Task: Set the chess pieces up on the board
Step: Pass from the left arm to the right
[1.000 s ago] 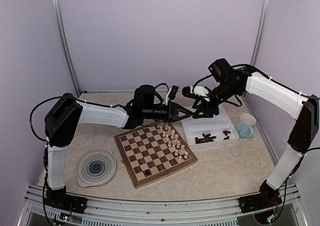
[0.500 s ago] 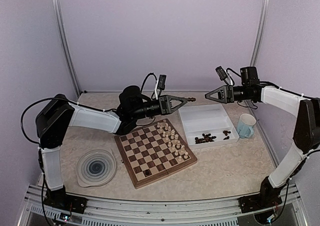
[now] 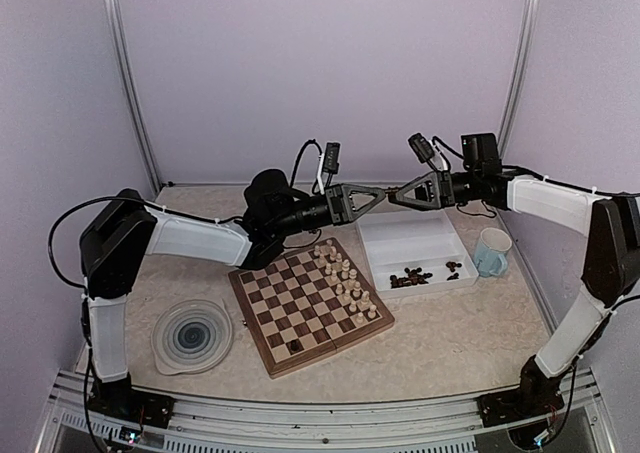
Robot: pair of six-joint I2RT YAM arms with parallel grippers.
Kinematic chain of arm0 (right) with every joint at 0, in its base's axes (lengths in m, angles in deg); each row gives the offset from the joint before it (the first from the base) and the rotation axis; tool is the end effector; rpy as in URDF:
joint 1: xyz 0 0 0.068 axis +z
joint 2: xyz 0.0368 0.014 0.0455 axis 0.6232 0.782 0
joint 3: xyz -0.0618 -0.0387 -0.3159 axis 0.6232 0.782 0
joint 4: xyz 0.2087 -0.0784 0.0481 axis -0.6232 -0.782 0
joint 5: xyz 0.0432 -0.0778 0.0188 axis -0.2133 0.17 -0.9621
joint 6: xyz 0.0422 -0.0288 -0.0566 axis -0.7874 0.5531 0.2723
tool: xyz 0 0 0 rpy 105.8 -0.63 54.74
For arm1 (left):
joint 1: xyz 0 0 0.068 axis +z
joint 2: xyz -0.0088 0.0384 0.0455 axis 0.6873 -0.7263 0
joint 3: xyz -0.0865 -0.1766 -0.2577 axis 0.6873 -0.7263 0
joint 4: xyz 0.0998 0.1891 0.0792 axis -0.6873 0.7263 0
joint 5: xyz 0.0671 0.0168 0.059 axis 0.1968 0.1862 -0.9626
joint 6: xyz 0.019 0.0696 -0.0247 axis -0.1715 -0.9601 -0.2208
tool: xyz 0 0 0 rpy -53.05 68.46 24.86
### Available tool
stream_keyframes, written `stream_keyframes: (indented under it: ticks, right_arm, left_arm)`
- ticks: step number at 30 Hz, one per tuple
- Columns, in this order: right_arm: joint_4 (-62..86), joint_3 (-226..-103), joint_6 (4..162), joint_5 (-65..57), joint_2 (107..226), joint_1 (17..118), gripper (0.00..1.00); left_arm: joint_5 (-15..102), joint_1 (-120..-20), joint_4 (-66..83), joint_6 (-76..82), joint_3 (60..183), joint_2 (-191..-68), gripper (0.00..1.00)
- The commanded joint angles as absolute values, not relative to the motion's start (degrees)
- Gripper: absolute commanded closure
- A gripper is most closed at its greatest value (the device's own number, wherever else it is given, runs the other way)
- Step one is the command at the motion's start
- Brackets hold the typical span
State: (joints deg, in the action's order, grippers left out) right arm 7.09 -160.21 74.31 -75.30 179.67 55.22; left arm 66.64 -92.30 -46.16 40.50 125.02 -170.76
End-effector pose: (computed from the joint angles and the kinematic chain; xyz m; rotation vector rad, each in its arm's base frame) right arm 0.3026 0.1566 0.3632 -0.9147 1.8147 1.7380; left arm 0.2922 -0.3857 0.3436 0.5497 1.4735 -1.7469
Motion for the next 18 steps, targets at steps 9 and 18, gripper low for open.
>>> stream_keyframes:
  ticks: [9, 18]
  right_arm:
    - [14.89, -159.42, 68.25, -78.92, 180.62, 56.48, 0.67]
    - [15.67, -159.61, 67.94, -79.22, 180.56, 56.53, 0.91]
  left_arm:
    - [67.44, -92.85, -45.64, 40.59, 128.02, -173.15, 0.88]
    - [67.85, -92.73, -44.51, 40.75, 129.18, -174.33, 0.88]
